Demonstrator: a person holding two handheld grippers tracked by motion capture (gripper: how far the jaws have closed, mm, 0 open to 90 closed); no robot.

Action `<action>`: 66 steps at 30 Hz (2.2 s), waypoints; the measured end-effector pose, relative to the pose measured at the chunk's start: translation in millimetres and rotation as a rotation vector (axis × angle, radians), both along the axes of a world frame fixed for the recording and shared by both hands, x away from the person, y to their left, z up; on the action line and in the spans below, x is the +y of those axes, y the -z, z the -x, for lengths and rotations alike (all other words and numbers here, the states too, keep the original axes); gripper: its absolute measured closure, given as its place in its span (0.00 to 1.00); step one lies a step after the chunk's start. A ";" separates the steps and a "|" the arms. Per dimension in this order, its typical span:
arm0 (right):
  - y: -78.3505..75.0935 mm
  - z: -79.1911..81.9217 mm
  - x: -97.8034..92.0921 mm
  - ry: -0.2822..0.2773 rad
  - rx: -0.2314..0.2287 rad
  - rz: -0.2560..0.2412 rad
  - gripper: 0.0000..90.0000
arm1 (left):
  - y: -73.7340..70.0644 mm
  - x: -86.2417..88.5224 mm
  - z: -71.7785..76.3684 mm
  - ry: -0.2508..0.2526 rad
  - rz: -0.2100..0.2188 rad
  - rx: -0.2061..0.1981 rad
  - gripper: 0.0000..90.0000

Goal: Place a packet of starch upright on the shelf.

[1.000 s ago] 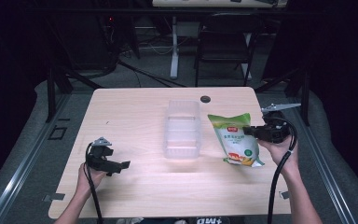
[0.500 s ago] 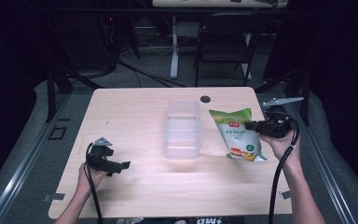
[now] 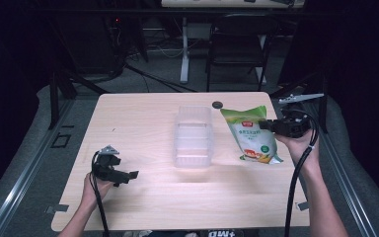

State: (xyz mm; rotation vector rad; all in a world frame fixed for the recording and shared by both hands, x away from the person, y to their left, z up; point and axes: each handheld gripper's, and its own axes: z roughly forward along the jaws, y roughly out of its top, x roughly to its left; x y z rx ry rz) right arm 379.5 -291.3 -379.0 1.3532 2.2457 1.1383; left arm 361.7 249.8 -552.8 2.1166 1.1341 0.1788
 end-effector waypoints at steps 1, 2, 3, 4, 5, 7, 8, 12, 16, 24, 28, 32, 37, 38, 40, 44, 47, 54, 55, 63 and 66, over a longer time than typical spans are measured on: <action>-1.6 -0.7 0.1 -0.004 -0.004 0.003 0.98 | -0.2 0.2 -0.1 0.001 -0.004 0.000 0.01; -3.9 -1.4 0.4 -0.004 -0.008 0.003 0.98 | 0.0 0.0 -0.2 0.002 -0.001 -0.001 0.01; -5.6 -2.0 1.1 -0.006 -0.011 0.000 0.98 | 0.0 -0.2 -0.1 0.001 0.000 0.000 0.01; -7.1 -2.2 1.6 -0.006 -0.010 0.002 0.98 | -0.2 -0.2 -0.1 0.003 0.000 0.003 0.01; -9.4 -2.8 2.0 -0.008 -0.012 0.004 0.98 | -0.3 -0.3 -0.1 0.003 0.001 0.003 0.01; -14.1 -3.8 3.4 -0.010 -0.020 0.006 0.98 | -0.4 -0.4 -0.1 0.003 0.002 0.002 0.01; -16.4 -4.3 4.2 -0.010 -0.024 0.003 0.98 | -0.4 -0.4 -0.2 0.004 0.002 0.002 0.01; -25.5 -6.8 7.1 -0.016 -0.040 0.007 0.98 | -0.4 -0.4 0.0 0.001 0.001 0.001 0.01; -32.9 -8.8 10.4 -0.022 -0.051 0.004 0.98 | -0.3 -0.5 0.0 -0.001 0.003 -0.001 0.01; -44.3 -14.5 17.7 -0.036 -0.066 0.008 0.98 | 0.0 -0.1 -0.9 0.003 0.003 -0.001 0.01; -49.3 -17.3 22.1 -0.045 -0.070 0.010 0.98 | 0.4 -0.3 -0.9 0.002 0.004 -0.003 0.01; -53.2 -20.0 27.0 -0.050 -0.075 0.009 0.98 | 0.5 0.0 -1.0 0.002 0.007 -0.002 0.01; -56.8 -23.8 33.7 -0.061 -0.080 0.007 0.98 | 0.4 0.0 -0.8 0.001 0.005 -0.004 0.01; -57.3 -24.7 35.0 -0.064 -0.086 0.006 0.98 | 0.4 -0.1 -0.7 -0.001 0.006 -0.004 0.01; -59.5 -26.0 37.2 -0.070 -0.088 0.006 0.98 | 0.4 0.1 -0.9 0.001 0.004 -0.004 0.01; -64.6 -28.1 41.4 -0.074 -0.093 0.005 0.98 | 0.7 0.1 -1.0 0.001 0.005 -0.002 0.01; -67.6 -29.8 44.5 -0.077 -0.101 -0.002 0.98 | 0.8 0.0 -1.0 0.004 0.006 -0.001 0.01; -74.3 -35.3 56.0 -0.096 -0.112 0.001 0.98 | 0.9 -0.1 -0.8 -0.001 0.009 0.002 0.01; -75.0 -35.4 57.4 -0.096 -0.111 0.000 0.98 | 0.9 0.1 -0.8 0.000 0.006 0.003 0.01; -78.8 -39.6 72.2 -0.124 -0.112 0.001 0.98 | 0.9 0.3 -0.5 -0.002 0.008 0.001 0.01; -80.6 -41.5 78.0 -0.137 -0.116 -0.003 0.98 | 0.8 1.0 -0.7 0.001 0.006 0.004 0.01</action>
